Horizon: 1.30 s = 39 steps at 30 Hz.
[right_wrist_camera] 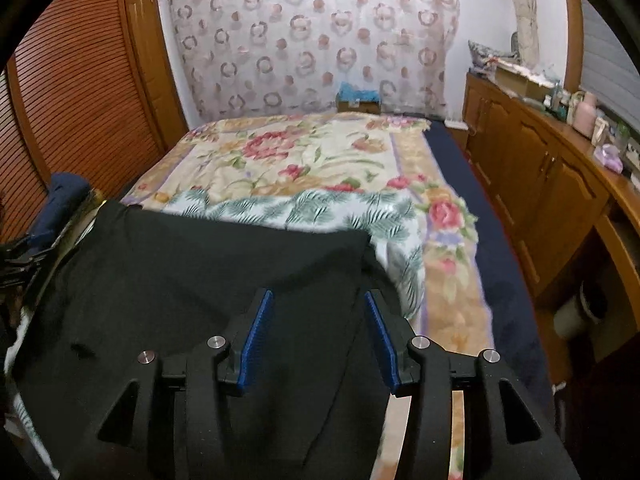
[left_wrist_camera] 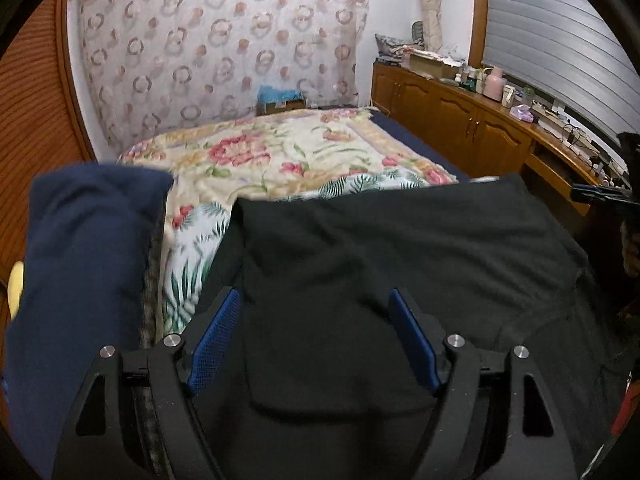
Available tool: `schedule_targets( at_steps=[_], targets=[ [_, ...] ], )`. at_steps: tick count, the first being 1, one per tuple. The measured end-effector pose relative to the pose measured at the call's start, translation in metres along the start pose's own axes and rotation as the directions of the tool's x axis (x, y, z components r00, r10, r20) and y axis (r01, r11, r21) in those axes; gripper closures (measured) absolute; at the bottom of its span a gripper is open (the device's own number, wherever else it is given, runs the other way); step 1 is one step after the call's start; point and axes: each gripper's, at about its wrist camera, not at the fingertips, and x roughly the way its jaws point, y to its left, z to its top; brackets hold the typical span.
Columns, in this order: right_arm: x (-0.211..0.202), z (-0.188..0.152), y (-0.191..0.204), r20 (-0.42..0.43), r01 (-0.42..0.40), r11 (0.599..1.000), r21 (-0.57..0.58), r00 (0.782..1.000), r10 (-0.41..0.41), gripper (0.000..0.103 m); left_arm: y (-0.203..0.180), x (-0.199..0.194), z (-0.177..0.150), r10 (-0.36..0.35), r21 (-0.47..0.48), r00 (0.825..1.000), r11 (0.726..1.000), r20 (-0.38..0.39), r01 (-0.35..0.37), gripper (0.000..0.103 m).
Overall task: Fold small clothes
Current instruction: 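Lay the shirt flat on the bed and open both tools, then grasp the shirt edge with both tools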
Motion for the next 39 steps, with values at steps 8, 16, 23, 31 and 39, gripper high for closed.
schedule_targets(
  at_steps=[8,16,23,31,39],
  targets=[
    [-0.024,-0.023,-0.005,-0.086,-0.006,1.000,0.014,0.996,0.007,0.054,0.000,0.004,-0.023,0.012,-0.026,0.999,1.000,-0.045,-0.013,0.026],
    [-0.010,-0.030,-0.007,-0.161,-0.034,0.999,0.027,0.986,0.038,0.054,0.002,0.014,-0.030,0.073,-0.036,0.993,0.996,-0.092,-0.077,0.026],
    [-0.010,-0.022,-0.005,-0.144,0.000,0.999,-0.048,0.990,-0.006,0.058,0.007,0.027,-0.041,0.093,-0.059,0.985,0.993,-0.145,-0.102,0.027],
    [-0.007,-0.029,-0.010,-0.134,-0.027,0.998,-0.053,0.991,0.020,0.082,0.008,0.027,-0.041,0.066,-0.077,0.990,0.994,-0.122,-0.076,0.070],
    [-0.014,-0.034,-0.004,-0.064,-0.048,0.997,-0.055,0.997,0.045,0.097,0.006,-0.005,-0.036,0.048,-0.090,0.999,0.995,-0.011,-0.049,0.094]
  ],
)
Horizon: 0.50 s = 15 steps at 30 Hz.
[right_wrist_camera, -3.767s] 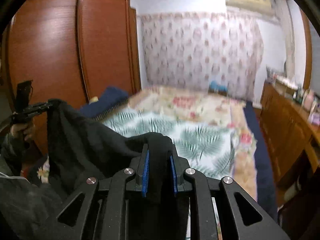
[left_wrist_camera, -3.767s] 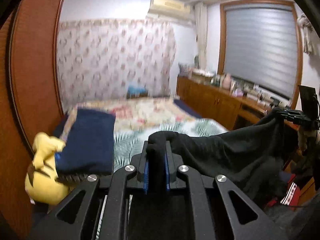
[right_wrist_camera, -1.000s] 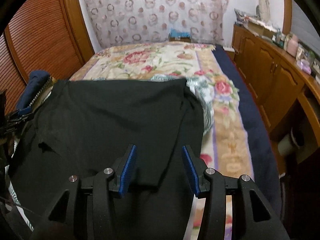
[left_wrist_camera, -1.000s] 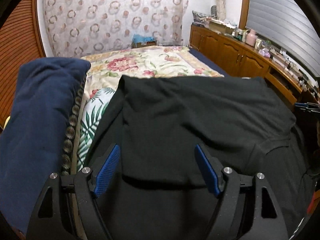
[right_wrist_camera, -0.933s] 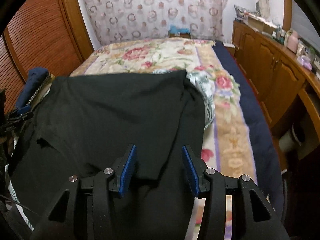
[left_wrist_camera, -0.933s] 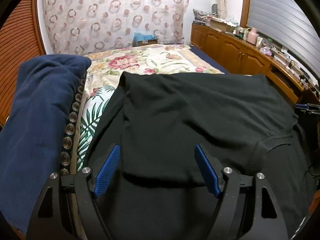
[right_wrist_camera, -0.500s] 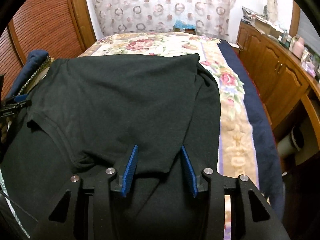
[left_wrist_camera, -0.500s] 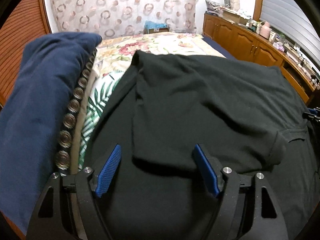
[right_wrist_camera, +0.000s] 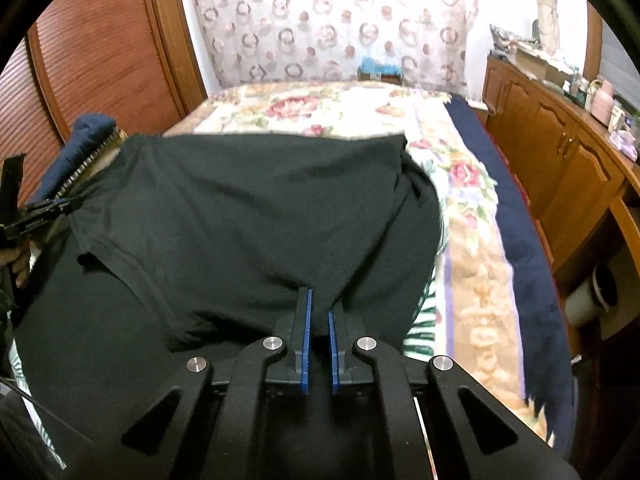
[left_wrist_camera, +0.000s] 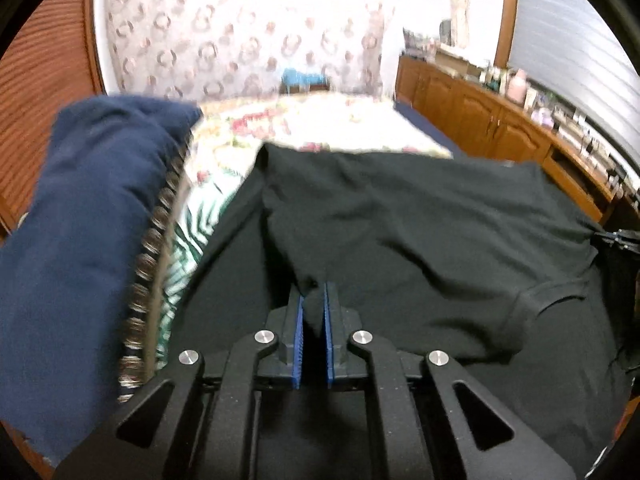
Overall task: Fold small clothes
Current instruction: 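Grasp the shirt edge with both tools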
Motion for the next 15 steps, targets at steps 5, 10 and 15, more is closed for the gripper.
schedule_targets(
  at_steps=[5,10,15],
  targets=[
    [-0.018,-0.001,0.003,0.050,0.006,1.000,-0.015,0.999,-0.005,0.097,0.005,-0.028,0.009,-0.002,-0.007,0.997,1.000,0.074,0.003,0.094],
    [-0.011,-0.006,-0.001,0.033,0.008,1.000,-0.002,0.999,-0.008,0.097,0.011,-0.028,0.013,-0.019,-0.027,0.997,0.999,0.079,0.021,0.094],
    [-0.008,0.003,-0.010,0.049,0.017,0.999,0.047,0.999,-0.020,0.097,0.009,-0.025,0.014,-0.022,-0.022,0.997,0.999,0.080,0.024,0.094]
  ],
)
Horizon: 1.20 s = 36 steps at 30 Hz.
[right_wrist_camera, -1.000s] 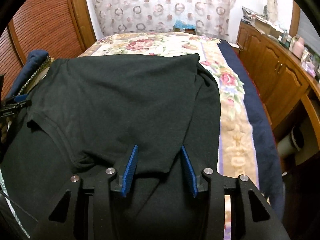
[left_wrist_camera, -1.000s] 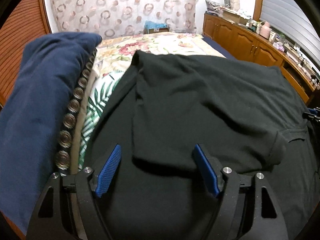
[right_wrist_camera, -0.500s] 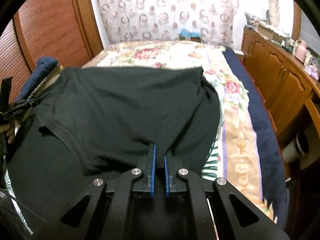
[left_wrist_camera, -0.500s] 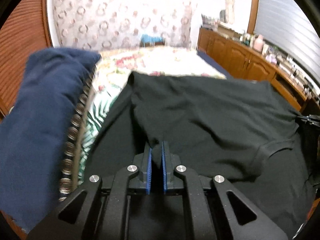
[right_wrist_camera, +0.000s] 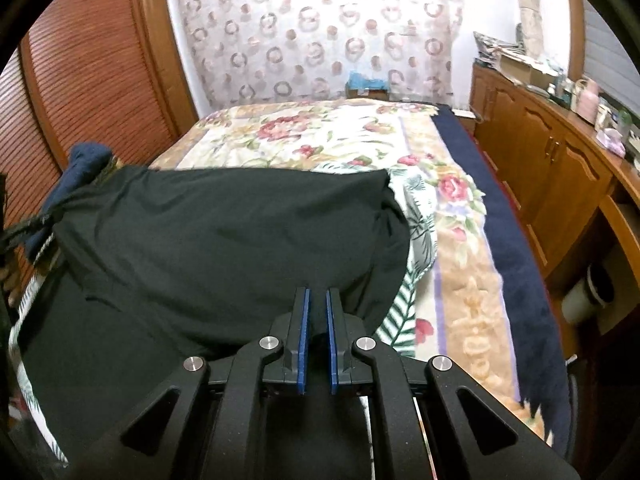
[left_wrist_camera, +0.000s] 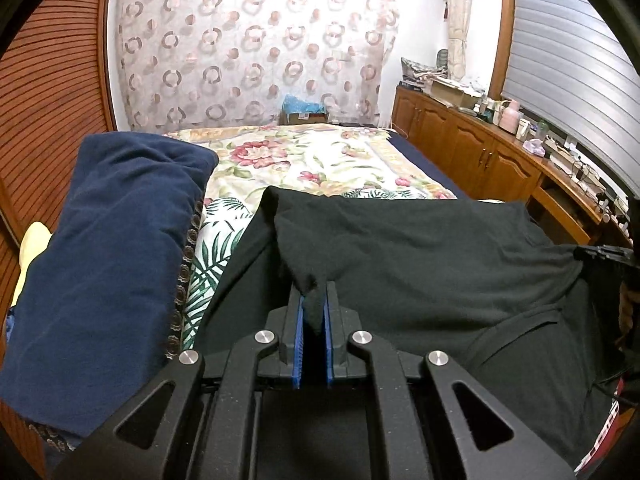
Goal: Fold small clothes
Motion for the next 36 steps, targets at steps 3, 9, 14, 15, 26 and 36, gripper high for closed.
schedule_targets(
  at_steps=[3,9,14,15,26,36],
  targets=[
    [0.002,0.002,0.005,0.009,-0.020,1.000,-0.021,1.000,0.020,0.098,-0.004,0.000,-0.001,-0.003,0.005,1.000,1.000,0.003,0.003,0.094],
    [0.001,0.001,0.009,0.032,-0.050,0.998,-0.042,0.998,0.051,0.100,-0.004,-0.006,0.001,-0.011,0.000,1.000,1.000,0.018,0.011,0.094],
    [-0.019,-0.003,0.006,0.086,-0.056,0.997,-0.057,0.994,0.061,0.100,-0.009,-0.030,0.002,-0.031,0.018,0.998,0.999,0.061,0.030,0.094],
    [-0.024,-0.005,0.006,0.096,-0.057,0.996,-0.062,0.993,0.063,0.100,-0.010,-0.038,0.002,-0.028,0.023,0.997,0.999,0.074,0.027,0.094],
    [-0.076,-0.049,0.014,0.113,-0.047,0.989,-0.142,0.992,0.063,0.100,-0.003,-0.107,-0.033,-0.040,0.021,0.990,0.999,0.133,0.038,0.094],
    [-0.120,-0.095,0.022,0.086,-0.050,0.987,-0.152,0.994,0.064,0.100,0.005,-0.144,-0.082,-0.033,0.003,0.993,0.999,0.117,0.033,0.094]
  ],
)
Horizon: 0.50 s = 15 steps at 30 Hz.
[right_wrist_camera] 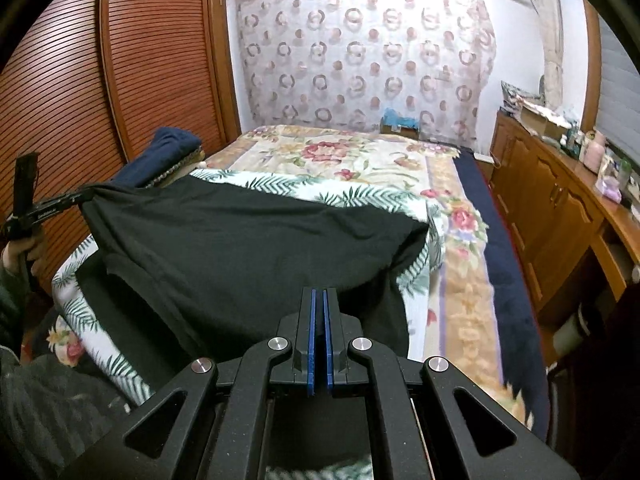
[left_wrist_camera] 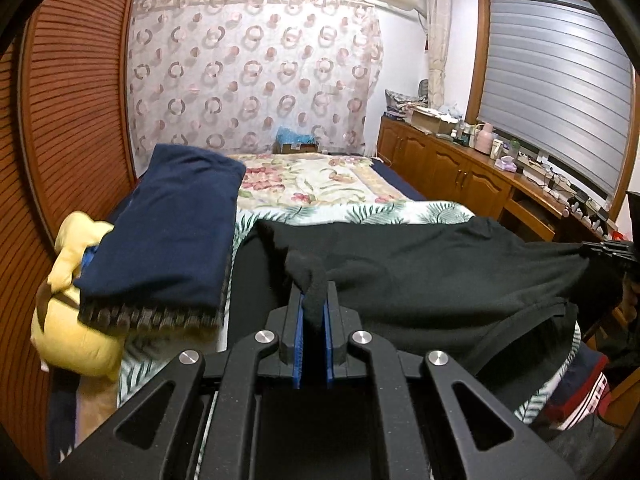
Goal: Fold small clothes
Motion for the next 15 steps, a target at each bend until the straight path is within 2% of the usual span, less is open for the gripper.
schedule_targets(
  at_steps=[8,15],
  targets=[
    [0.009,-0.035,0.000,-0.094,-0.033,0.997,0.071,0.995,0.040,0.100,0.007,0.017,-0.037,0.012,-0.037,0.995,0.999,-0.100,-0.016,0.094],
    [0.029,-0.040,0.000,-0.160,-0.019,0.998,0.058,0.987,0.028,0.100,0.000,0.029,-0.060,0.021,-0.024,0.987,0.999,-0.162,-0.025,0.094]
  ],
)
